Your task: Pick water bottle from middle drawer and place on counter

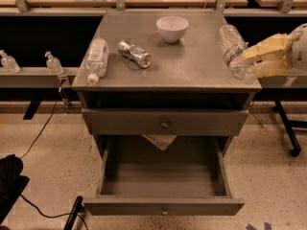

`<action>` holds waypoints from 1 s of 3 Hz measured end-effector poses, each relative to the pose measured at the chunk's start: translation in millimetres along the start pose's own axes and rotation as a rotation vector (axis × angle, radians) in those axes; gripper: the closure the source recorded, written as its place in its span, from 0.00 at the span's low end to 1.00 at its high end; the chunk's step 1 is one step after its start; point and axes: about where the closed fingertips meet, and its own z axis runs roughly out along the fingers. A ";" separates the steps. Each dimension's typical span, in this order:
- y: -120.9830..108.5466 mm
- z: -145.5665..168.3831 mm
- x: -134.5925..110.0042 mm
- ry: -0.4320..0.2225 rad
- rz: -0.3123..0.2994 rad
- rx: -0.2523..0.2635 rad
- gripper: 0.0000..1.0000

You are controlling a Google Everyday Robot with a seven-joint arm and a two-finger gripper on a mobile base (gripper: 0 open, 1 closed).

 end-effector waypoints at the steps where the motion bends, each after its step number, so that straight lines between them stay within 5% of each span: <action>1: 8.7 15.0 17.1 0.056 0.010 -0.017 1.00; 3: 28.0 34.4 39.2 0.193 0.115 -0.042 1.00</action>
Offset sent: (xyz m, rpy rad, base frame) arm 0.0598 -0.0014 -0.0305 0.0276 -0.0055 -0.2763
